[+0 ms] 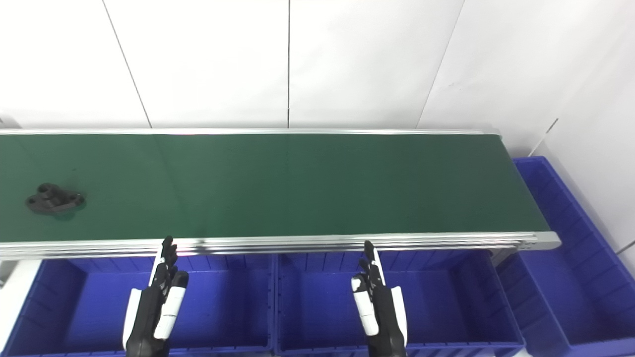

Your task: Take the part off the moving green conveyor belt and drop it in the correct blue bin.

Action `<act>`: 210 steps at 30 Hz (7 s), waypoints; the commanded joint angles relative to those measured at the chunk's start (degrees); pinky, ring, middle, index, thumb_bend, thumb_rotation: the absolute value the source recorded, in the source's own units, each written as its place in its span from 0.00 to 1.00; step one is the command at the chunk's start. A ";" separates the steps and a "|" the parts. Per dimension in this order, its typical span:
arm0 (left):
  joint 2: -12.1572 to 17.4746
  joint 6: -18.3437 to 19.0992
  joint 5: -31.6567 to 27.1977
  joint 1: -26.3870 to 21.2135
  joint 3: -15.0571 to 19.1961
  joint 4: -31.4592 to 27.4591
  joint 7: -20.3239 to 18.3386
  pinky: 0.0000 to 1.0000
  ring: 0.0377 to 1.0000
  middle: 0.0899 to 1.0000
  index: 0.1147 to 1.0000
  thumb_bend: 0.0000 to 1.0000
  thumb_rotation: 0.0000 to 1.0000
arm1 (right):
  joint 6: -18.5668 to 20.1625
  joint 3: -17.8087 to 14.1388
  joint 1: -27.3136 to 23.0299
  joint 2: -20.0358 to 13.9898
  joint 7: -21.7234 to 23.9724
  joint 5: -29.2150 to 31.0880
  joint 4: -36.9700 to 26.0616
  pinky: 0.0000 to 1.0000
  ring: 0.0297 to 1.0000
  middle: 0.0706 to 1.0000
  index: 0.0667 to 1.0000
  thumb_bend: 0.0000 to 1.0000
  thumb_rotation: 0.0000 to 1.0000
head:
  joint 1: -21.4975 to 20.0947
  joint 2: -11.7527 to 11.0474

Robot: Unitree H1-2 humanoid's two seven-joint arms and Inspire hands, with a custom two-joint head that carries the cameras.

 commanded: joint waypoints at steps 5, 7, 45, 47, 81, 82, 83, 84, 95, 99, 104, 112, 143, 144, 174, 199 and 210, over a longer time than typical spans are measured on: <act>0.04 -2.94 -0.16 -1.27 0.11 -0.85 0.82 1.00 1.00 1.00 1.00 0.58 0.95 | -1.24 0.52 1.38 0.94 0.56 1.18 -3.12 0.92 0.94 0.97 0.98 0.86 0.99 | -0.34 0.16; -0.09 -2.59 -0.80 -1.19 0.15 -1.01 0.48 1.00 1.00 1.00 1.00 0.58 0.94 | -1.06 0.63 1.07 0.82 0.62 0.78 -2.90 0.94 0.95 0.98 0.99 0.85 0.99 | -0.07 0.39; 0.26 -4.53 0.72 0.32 -0.81 0.22 1.09 1.00 1.00 1.00 1.00 0.60 0.98 | -6.11 1.65 -1.14 -1.04 -1.18 -5.38 2.06 0.89 0.95 0.98 0.98 0.86 1.00 | 2.08 -3.50; 0.45 -5.86 0.98 0.30 -0.83 1.42 1.23 1.00 1.00 1.00 1.00 0.60 0.99 | -6.44 1.69 -1.15 -1.29 -1.15 -5.65 2.81 0.88 0.94 0.99 0.98 0.86 1.00 | 2.97 -4.91; -5.24 -14.26 3.26 -2.63 -2.81 15.94 8.91 0.93 0.96 1.00 1.00 0.53 0.71 | -16.11 -2.30 -3.99 -7.82 1.05 0.19 15.68 1.00 1.00 1.00 1.00 0.72 1.00 | 20.77 -14.17; -5.22 -14.07 3.41 -2.54 -2.88 15.71 8.92 0.93 0.96 1.00 1.00 0.53 0.71 | -15.74 -2.29 -3.90 -7.79 1.10 0.22 15.40 1.00 1.00 1.00 1.00 0.72 1.00 | 20.43 -13.69; -5.19 -13.85 3.45 -2.41 -2.93 15.37 8.84 0.92 0.96 1.00 1.00 0.53 0.71 | -15.44 -2.26 -3.79 -7.75 1.13 0.22 15.07 1.00 1.00 1.00 1.00 0.71 1.00 | 20.01 -13.40; -5.12 -13.58 3.53 -2.16 -2.95 14.74 8.78 0.92 0.96 1.00 1.00 0.53 0.71 | -15.45 -2.13 -3.58 -7.68 0.86 -0.53 14.61 1.00 1.00 1.00 1.00 0.70 1.00 | 19.27 -12.69; -3.13 -11.11 1.63 -0.90 -2.20 9.75 6.72 0.97 0.96 1.00 1.00 0.56 0.76 | -18.86 -0.48 -2.52 -6.83 -5.63 -16.42 5.83 0.92 0.93 0.95 1.00 0.78 0.86 | 13.70 -8.73; -2.09 -10.31 1.84 -1.11 -1.90 9.21 6.06 0.95 0.95 1.00 1.00 0.55 0.81 | -20.43 -0.34 -3.64 -7.15 -6.90 -20.64 0.95 0.86 0.90 0.91 0.99 0.86 0.79 | 12.27 -8.13; -1.78 -8.91 1.99 -1.19 -1.70 8.23 5.80 0.99 0.97 1.00 1.00 0.59 0.84 | -15.09 -0.70 -7.06 -7.27 -5.73 -28.05 -4.86 0.76 0.84 0.89 0.97 0.92 0.68 | 11.18 -7.48; -1.26 -8.08 1.46 -1.33 -1.66 7.20 5.26 1.00 1.00 1.00 1.00 0.61 0.87 | 1.73 0.62 -17.94 -6.14 0.87 -42.19 -9.15 0.65 0.79 0.86 0.91 0.97 0.63 | 9.05 -5.83; -1.86 -5.15 1.05 0.67 -2.90 2.31 4.16 1.00 1.00 1.00 1.00 0.60 0.91 | 23.86 15.78 -45.77 -4.25 10.17 -54.67 16.34 0.63 0.76 0.81 0.90 1.00 0.63 | 7.30 -3.25; -1.97 -5.03 1.21 0.79 -2.98 2.09 4.25 1.00 1.00 1.00 1.00 0.61 0.91 | 24.09 16.07 -46.29 -4.21 10.37 -54.51 17.12 0.63 0.76 0.81 0.91 1.00 0.63 | 7.18 -2.89; -3.26 -4.20 2.70 4.60 -4.80 -1.60 4.46 1.00 1.00 1.00 1.00 0.62 0.94 | 29.12 23.87 -47.66 -5.98 6.68 -53.79 26.25 0.58 0.70 0.77 0.83 1.00 0.56 | 8.18 -2.81; -3.75 -4.13 2.18 6.51 -5.55 -3.69 4.54 0.99 0.96 1.00 1.00 0.59 0.92 | 31.48 25.28 -47.61 -5.89 1.20 -55.92 31.65 0.18 0.21 0.43 0.46 0.52 0.02 | 8.66 -2.30; -3.46 -3.94 1.78 6.61 -5.64 -3.87 4.21 0.99 0.94 1.00 1.00 0.60 0.92 | 31.53 24.50 -47.16 -5.02 1.61 -55.06 31.26 0.17 0.21 0.29 0.46 0.51 0.17 | 8.43 -2.06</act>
